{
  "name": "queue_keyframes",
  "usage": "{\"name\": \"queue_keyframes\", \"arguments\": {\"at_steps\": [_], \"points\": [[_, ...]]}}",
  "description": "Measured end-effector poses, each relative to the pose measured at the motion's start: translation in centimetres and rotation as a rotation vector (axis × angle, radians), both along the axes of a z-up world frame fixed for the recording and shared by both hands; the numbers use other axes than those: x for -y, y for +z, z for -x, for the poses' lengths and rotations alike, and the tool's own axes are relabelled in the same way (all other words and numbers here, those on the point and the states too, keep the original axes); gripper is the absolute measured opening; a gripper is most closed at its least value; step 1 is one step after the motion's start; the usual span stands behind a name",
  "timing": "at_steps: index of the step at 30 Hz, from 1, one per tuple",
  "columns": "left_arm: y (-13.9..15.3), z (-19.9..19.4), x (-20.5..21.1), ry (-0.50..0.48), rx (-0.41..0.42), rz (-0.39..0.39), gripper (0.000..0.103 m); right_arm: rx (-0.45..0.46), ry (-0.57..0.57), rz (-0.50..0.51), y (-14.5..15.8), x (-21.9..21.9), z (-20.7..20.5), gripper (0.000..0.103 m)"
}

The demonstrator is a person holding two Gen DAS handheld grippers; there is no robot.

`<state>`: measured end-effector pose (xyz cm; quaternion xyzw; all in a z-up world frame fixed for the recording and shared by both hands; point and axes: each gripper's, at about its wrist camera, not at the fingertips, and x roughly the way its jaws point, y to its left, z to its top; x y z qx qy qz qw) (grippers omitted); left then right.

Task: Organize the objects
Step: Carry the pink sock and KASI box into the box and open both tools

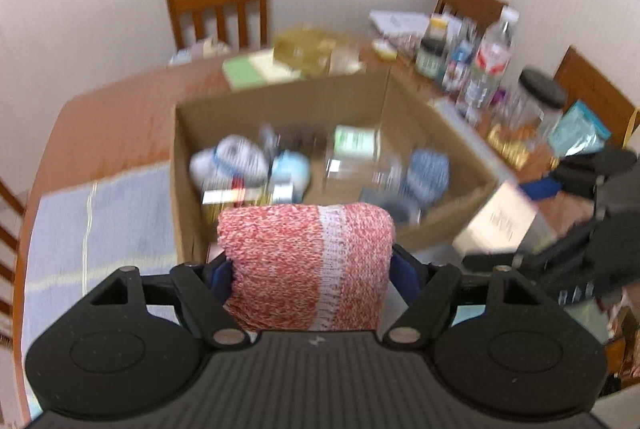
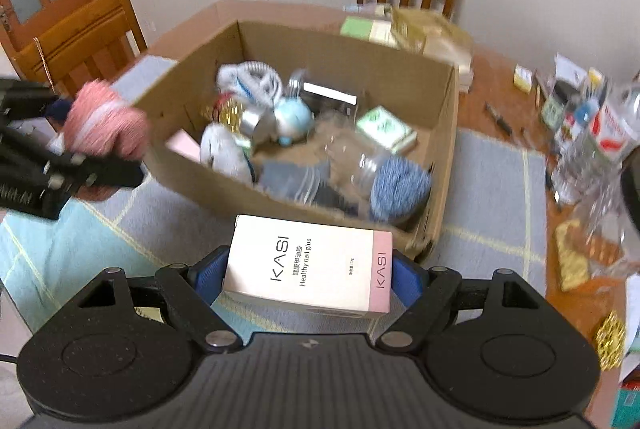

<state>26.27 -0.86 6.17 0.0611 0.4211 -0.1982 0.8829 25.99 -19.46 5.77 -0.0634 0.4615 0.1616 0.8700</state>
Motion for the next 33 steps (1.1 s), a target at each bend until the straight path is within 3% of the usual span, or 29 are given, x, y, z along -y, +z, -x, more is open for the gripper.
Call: {"name": "queue_keyframes", "arguments": {"at_steps": [6,9,13,17,33], "points": [[0.7,-3.8,2.3,-0.002,0.03,0.026,0.078,0.037,0.001,-0.005,1.4,0.2,-1.0,0.086],[0.6,-5.5,3.3,0.029,0.048,0.03,0.092,0.038,0.002,-0.006,1.4,0.1,-1.5,0.086],[0.4,-6.6,3.5,0.051,0.049,0.038,0.094,0.04,0.002,-0.009,1.6,0.2,-1.9,0.086],[0.1,-6.3,2.9,0.063,0.05,0.031,0.098,0.048,-0.002,-0.007,1.9,0.4,-2.6,0.086],[-1.1,-4.0,-0.8,0.162,0.078,-0.055,0.1,0.079,-0.005,0.016,2.7,0.1,-8.2,0.086]]}}
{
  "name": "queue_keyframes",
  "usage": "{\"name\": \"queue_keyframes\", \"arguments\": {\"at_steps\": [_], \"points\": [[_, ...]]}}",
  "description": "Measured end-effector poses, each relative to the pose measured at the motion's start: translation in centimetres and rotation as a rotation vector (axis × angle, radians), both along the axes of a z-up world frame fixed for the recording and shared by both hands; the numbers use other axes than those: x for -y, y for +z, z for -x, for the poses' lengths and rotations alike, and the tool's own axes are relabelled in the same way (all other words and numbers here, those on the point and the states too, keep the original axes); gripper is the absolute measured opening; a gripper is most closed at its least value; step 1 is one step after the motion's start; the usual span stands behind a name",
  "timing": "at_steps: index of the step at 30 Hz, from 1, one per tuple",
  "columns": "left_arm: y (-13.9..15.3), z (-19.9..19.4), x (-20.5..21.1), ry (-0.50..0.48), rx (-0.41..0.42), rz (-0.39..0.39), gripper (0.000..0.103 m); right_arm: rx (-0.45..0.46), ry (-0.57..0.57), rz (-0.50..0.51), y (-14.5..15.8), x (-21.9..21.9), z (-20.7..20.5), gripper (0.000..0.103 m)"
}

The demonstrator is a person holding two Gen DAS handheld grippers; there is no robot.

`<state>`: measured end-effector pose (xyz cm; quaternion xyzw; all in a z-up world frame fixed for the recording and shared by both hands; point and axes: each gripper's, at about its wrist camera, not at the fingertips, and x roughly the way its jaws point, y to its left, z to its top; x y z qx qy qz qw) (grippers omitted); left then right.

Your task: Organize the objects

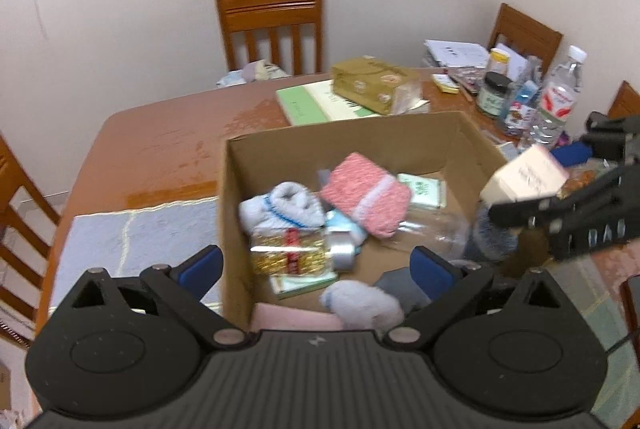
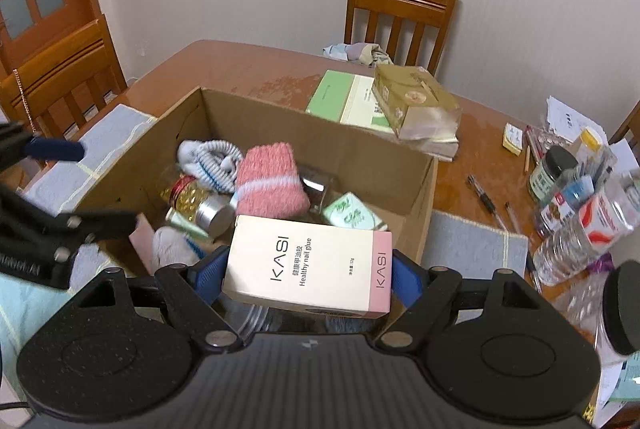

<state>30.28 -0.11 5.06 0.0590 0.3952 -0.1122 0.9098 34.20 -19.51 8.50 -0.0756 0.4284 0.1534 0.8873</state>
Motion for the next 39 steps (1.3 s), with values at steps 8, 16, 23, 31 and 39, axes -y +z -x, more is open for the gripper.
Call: {"name": "queue_keyframes", "arguments": {"at_steps": [8,16,23,31,39], "points": [[-0.3,0.4,-1.8,0.051,0.006,0.002,0.1,-0.003,0.034,0.013,0.1,-2.1,-2.8,0.086],[-0.6,0.4,-3.2,0.094,0.014,0.027,0.1,-0.053,0.062,0.001,-0.8,-4.6,-4.0,0.098],[-1.0,0.6,-3.6,0.099,0.003,0.041,0.1,-0.054,0.039,0.024,-0.9,-5.1,-3.5,0.103],[-0.5,1.4,-3.6,0.121,0.012,0.017,0.1,-0.068,-0.05,0.045,0.2,-4.1,-2.2,0.103],[-1.1,3.1,-2.9,0.18,-0.041,0.008,0.1,-0.081,-0.194,0.049,-0.9,-2.5,0.6,0.103]]}}
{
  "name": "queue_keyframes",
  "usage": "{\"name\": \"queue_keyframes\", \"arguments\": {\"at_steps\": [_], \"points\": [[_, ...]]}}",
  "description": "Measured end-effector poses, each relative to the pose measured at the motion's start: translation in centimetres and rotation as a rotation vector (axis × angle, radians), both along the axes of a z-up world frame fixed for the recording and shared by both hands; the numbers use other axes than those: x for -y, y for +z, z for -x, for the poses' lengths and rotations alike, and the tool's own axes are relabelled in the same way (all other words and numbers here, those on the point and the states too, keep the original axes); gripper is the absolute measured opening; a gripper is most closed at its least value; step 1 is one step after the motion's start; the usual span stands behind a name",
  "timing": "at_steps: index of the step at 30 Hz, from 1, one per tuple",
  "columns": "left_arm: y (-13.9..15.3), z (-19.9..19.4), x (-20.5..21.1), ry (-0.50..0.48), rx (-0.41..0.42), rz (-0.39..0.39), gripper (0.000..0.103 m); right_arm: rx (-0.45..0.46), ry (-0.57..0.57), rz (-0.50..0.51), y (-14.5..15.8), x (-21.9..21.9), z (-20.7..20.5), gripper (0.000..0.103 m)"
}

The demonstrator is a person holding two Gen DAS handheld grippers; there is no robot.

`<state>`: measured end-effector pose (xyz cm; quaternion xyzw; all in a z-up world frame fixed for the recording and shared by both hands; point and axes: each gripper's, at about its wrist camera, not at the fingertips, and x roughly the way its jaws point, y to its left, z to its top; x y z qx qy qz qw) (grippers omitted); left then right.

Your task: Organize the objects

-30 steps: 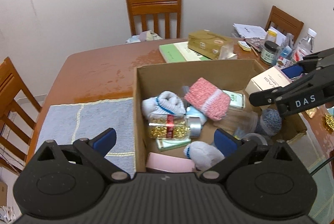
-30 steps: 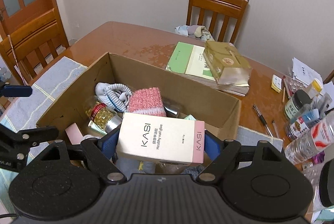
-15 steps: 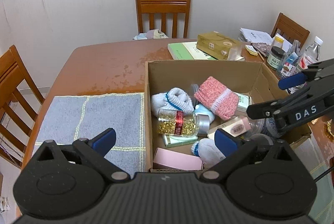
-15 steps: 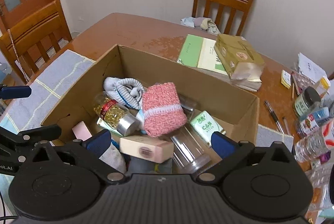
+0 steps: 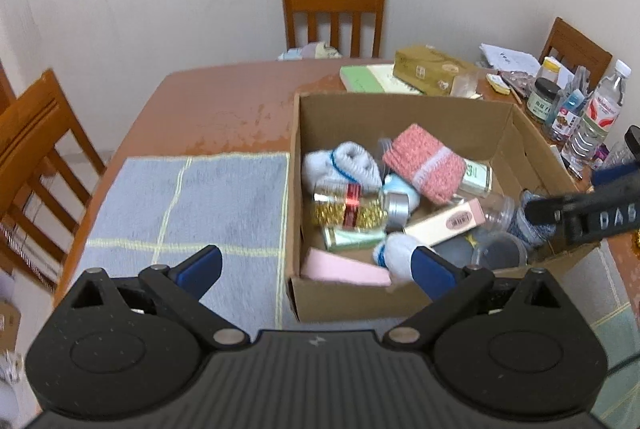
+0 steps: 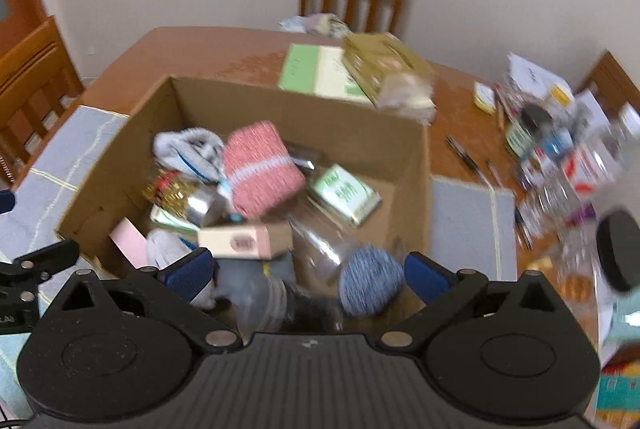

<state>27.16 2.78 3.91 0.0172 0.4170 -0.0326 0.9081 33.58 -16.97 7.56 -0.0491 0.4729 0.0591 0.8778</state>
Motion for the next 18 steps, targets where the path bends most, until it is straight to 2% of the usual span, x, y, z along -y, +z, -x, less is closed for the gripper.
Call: {"name": "queue_keyframes", "arguments": {"at_steps": [5,10,15,18], "points": [[-0.5,1.1,0.6,0.048,-0.048,0.02,0.1,-0.051,-0.09,-0.03,-2.1,0.8,2.6,0.103],[-0.8,2.2,2.0,0.02,-0.081,-0.013,0.1,-0.094,-0.17,-0.052,-3.4,1.1,4.8,0.103],[-0.3,2.5,2.8,0.007,-0.083,-0.047,0.1,-0.087,-0.2,-0.036,-2.8,1.2,6.1,0.103],[0.2,2.4,2.7,0.002,-0.077,-0.04,0.1,-0.065,-0.201,-0.026,-2.0,1.0,6.7,0.103]]}}
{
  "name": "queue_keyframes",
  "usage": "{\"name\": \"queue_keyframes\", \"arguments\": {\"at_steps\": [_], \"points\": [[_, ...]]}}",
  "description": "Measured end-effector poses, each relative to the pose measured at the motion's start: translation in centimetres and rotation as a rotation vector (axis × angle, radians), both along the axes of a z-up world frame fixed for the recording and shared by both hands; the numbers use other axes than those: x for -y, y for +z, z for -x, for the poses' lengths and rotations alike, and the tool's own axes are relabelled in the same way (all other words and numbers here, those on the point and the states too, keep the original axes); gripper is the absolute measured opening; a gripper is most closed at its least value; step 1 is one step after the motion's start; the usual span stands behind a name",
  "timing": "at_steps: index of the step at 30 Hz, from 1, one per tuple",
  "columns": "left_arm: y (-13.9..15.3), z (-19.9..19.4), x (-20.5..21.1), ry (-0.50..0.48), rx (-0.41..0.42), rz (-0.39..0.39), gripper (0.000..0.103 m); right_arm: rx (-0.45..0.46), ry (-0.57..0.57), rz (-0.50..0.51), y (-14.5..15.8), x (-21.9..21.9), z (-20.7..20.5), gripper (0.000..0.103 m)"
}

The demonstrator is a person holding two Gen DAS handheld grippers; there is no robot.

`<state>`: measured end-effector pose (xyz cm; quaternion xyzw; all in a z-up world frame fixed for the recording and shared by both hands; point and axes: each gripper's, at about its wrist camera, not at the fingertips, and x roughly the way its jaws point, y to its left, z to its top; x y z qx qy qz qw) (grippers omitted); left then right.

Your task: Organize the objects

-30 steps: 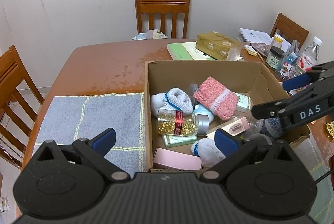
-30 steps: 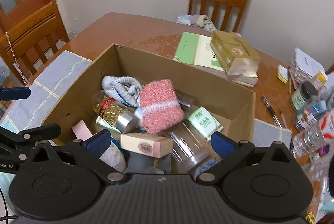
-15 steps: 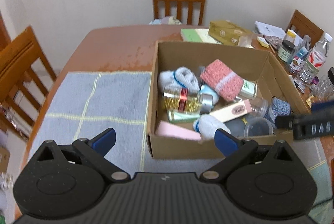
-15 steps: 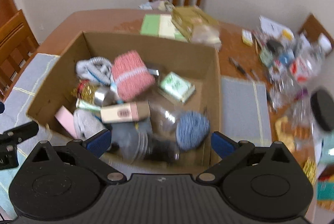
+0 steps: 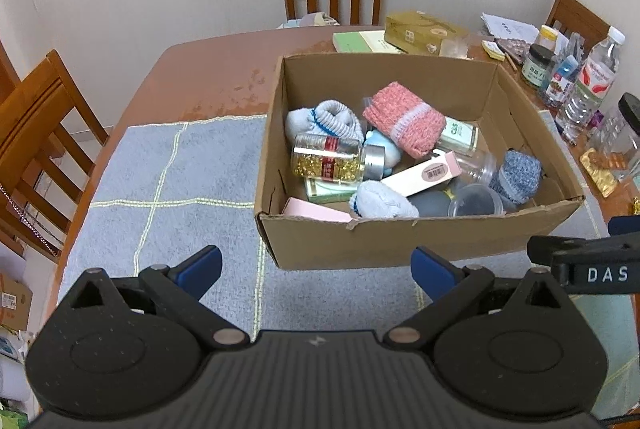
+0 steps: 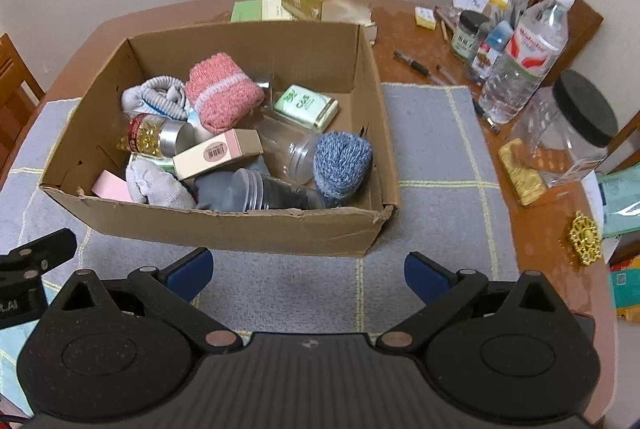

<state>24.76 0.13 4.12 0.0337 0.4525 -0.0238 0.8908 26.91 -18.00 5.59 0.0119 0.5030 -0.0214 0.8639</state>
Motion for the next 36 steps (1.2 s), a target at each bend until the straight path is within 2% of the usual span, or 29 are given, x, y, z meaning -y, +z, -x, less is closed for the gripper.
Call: {"name": "queue_keyframes", "arguments": {"at_steps": [7,14,36], "points": [[0.9,-0.3,0.0,-0.015,0.003,0.0,0.1,0.047,-0.005,0.021,1.8,0.0,0.4,0.103],[1.2,-0.7,0.2,-0.001,-0.003,-0.032,0.1,0.065,-0.006,0.013,2.5,-0.4,0.4,0.103],[1.6,-1.4,0.0,-0.003,-0.009,-0.01,0.1,0.068,-0.023,0.006,2.8,-0.4,-0.1,0.103]]}}
